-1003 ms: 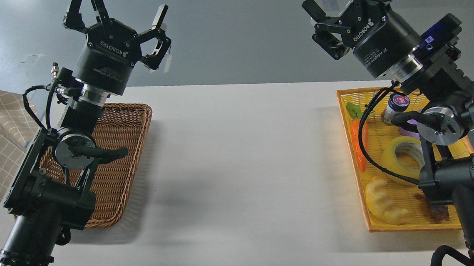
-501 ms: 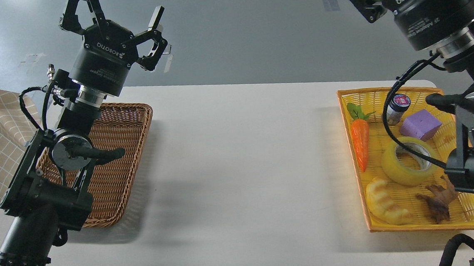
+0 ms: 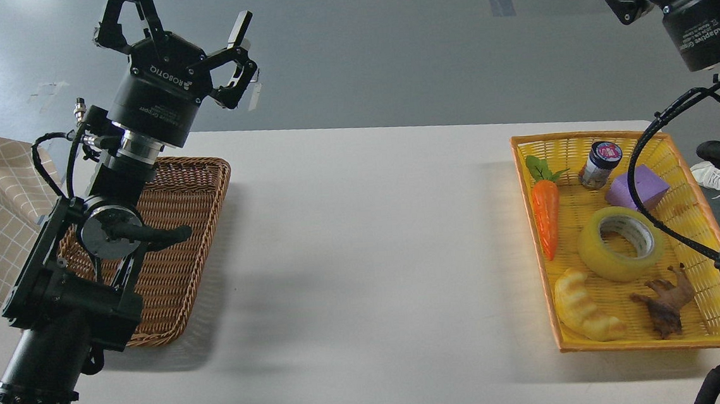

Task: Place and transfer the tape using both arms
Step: 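Move the right gripper down toward the yellow tape roll in the tray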

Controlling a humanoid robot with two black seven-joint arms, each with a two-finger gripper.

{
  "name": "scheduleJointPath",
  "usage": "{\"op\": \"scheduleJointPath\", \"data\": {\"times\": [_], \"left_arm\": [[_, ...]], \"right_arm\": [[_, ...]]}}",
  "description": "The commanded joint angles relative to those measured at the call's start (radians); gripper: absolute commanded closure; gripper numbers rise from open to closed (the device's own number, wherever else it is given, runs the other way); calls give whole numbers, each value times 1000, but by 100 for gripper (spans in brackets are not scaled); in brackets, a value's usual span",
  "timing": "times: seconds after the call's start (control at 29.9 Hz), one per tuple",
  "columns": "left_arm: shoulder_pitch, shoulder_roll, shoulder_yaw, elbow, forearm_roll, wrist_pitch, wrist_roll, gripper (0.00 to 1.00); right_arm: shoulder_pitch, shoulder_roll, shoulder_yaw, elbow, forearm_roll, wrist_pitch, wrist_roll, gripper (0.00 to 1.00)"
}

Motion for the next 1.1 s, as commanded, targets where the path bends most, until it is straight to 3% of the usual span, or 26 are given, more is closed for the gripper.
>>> {"op": "scheduleJointPath", "data": {"times": [0.0, 0.13, 0.33, 0.47, 0.77, 0.87, 1.07], "left_arm": [[0, 3, -9, 0, 0, 0, 0, 2], [2, 8, -13, -2, 2, 0, 0, 2], [3, 20, -18, -2, 2, 0, 0, 2], [6, 19, -20, 0, 3, 0, 0, 2], [12, 19, -21, 0, 2, 1, 0, 2], [12, 20, -26, 0, 0, 1, 0, 2], [12, 19, -30, 0, 0, 1, 0, 2]], "right_arm": [[-30, -5, 17, 21, 0, 1, 3, 0], [-33, -8, 34, 26, -3, 7, 0, 0], [-16, -170, 28, 47, -82, 7, -33, 0], [-15, -395, 14, 44, -200, 7, -32, 0], [-22, -695, -76, 24, -470, 7, -29, 0], [-41, -750, -133, 20, -604, 7, -26, 0], [-98, -753, -176, 18, -819, 7, -24, 0]]}}
